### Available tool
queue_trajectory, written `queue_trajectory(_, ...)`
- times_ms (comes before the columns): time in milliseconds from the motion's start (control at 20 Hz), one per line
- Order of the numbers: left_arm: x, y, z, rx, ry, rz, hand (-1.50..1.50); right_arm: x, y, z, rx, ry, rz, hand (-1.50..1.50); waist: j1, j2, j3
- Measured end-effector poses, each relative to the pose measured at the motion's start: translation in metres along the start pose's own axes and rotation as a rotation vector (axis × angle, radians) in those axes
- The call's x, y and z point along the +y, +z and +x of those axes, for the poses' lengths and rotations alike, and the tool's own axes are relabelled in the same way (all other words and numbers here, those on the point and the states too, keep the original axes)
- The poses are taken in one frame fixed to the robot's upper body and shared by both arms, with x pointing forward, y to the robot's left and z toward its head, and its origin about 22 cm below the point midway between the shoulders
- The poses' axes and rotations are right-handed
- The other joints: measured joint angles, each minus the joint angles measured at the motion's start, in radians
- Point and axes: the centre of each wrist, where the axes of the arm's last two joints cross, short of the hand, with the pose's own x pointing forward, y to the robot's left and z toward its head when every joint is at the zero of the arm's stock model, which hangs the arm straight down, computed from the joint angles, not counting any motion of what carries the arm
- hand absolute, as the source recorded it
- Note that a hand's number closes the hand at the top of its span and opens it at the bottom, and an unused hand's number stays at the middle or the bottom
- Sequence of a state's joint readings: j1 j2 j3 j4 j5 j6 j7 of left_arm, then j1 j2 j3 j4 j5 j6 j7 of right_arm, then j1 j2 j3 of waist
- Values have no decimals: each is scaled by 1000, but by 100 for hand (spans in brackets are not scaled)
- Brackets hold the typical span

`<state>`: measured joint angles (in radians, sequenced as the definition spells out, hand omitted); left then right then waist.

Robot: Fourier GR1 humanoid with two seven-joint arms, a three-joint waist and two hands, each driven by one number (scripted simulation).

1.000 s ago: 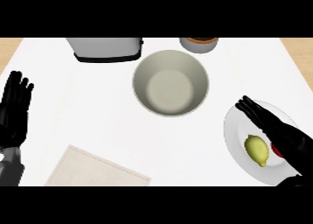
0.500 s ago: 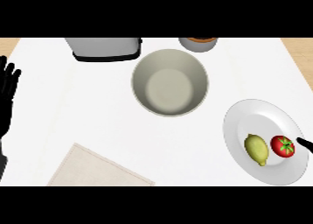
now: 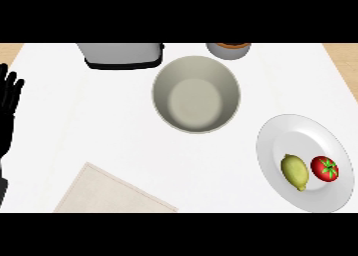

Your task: Pick the tomato from the plate and place it in the bowl

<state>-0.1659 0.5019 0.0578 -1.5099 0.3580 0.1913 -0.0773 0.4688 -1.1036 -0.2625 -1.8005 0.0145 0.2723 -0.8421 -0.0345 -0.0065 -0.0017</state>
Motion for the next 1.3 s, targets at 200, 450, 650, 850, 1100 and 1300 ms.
queue_trajectory(200,1,-5,1,-1,-5,-5,0,-25,2,8,80,107,157,-150,1,2,0)
queue_trajectory(450,-8,-8,2,-5,7,-16,0,-30,-1,11,146,203,301,-150,16,4,1)
queue_trajectory(650,-12,-4,-2,-4,2,-18,0,-18,2,10,185,228,340,-150,22,4,1)
queue_trajectory(850,-17,-6,-2,-8,5,-28,0,-9,10,-5,216,242,361,-150,29,6,2)
queue_trajectory(1100,-13,-7,1,-11,10,-41,0,10,-3,-15,237,232,380,-150,36,7,2)
queue_trajectory(1300,-13,-11,-1,-12,12,-38,0,26,-8,-28,254,218,390,-150,36,7,2)
